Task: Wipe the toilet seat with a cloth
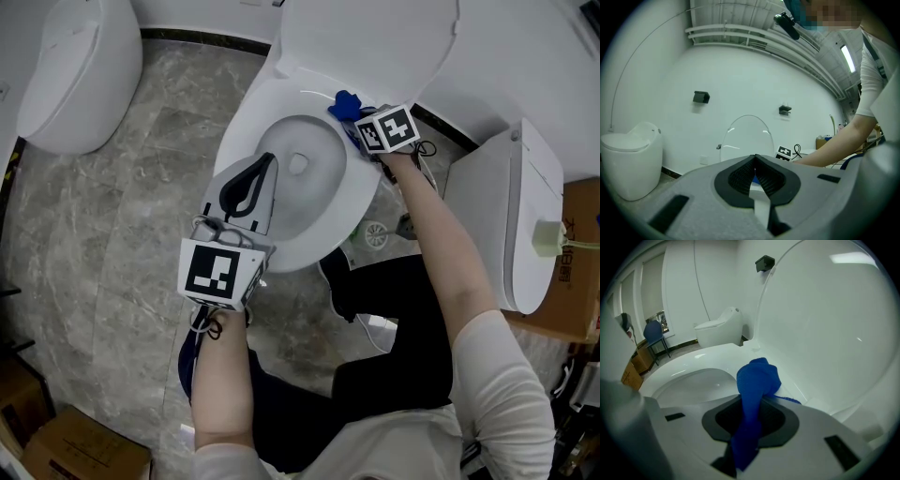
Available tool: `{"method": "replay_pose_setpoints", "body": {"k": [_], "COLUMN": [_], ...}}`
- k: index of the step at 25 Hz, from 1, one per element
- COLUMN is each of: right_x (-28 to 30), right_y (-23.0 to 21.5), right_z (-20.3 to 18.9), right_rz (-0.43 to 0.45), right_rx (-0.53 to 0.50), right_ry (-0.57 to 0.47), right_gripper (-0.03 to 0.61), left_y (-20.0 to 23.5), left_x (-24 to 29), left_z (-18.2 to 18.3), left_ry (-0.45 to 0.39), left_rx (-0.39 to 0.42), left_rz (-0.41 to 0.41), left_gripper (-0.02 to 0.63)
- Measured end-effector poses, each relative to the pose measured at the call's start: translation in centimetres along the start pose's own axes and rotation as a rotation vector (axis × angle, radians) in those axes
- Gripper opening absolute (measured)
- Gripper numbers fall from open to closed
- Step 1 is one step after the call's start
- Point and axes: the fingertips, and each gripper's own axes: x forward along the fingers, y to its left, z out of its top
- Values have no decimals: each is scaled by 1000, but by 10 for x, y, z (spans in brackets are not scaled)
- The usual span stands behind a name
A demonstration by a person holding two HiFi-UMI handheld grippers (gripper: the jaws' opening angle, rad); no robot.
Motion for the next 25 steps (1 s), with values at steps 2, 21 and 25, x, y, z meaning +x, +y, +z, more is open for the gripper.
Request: {"method": "replay_pose_setpoints", "body": {"k": [2, 21, 25], "right_x": [2, 20, 27], "right_y": [0, 6, 10], "right_z": [3, 23, 32], "right_rz": [4, 4, 22], "right_rx": [9, 20, 15], "right_ry": [0, -9, -4], "right_gripper": [84, 84, 84], "left_y": [1, -2, -1], "left_x": [-1, -1, -4], "left_z": [0, 1, 1], "left_ry": [-5, -14, -9], "left_rx": [-1, -19, -35], "left_rz": [-1, -15, -16], "left_gripper": [9, 9, 9]}}
